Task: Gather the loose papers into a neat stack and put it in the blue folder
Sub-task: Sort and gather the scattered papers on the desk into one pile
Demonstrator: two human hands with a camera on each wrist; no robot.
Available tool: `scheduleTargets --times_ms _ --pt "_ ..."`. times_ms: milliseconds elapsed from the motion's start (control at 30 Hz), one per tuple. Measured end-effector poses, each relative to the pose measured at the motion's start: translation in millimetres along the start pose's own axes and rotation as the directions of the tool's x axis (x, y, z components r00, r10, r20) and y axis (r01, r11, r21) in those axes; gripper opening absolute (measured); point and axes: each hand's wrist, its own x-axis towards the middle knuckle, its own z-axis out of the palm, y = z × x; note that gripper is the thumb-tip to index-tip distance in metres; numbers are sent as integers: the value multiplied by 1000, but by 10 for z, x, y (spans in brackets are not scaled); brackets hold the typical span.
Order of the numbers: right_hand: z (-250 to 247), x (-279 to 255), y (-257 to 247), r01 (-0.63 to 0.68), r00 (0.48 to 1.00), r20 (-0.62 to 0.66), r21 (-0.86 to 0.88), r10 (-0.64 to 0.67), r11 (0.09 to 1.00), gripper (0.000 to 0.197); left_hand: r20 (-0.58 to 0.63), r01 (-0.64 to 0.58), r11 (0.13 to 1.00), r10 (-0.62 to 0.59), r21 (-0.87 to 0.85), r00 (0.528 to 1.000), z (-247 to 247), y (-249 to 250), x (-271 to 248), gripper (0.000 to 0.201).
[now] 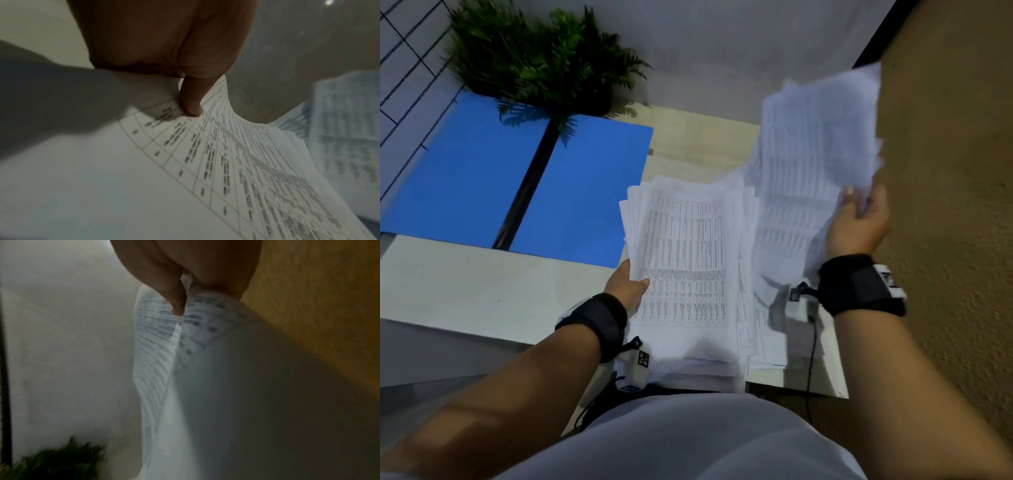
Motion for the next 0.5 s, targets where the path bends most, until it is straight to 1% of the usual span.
scheduleTargets --times_ms 67,133,200,267,333,400,467,500 --pt "-152 90 -344 157 986 -57 41 -154 987 10 4 3 1000 -3 2 1000 1 26 -20 46" --pt "-270 138 -620 293 954 -93 85 -286 952 10 12 13 1000 -13 4 1000 -3 56 -36 45" --pt "-334 137 -813 383 922 -101 108 -373 917 11 37 19 1000 -19 5 999 -8 86 -60 45" --pt "-370 92 -943 442 896 -100 102 -433 891 13 68 27 1000 -27 9 997 -19 132 -105 47" --pt "-369 46 -1016 459 888 -98 114 -449 881 15 92 24 999 -27 37 995 -34 183 -160 48" --pt "-309 29 -985 431 902 -71 112 -425 896 23 113 12 995 -23 97 993 -42 220 -179 48" --pt "-169 10 -825 357 933 27 70 -359 932 32 107 5 983 -25 185 994 -59 258 -187 49" --pt "-71 -8 -702 318 942 104 33 -320 948 33 100 19 982 -38 187 994 -73 262 -187 51"
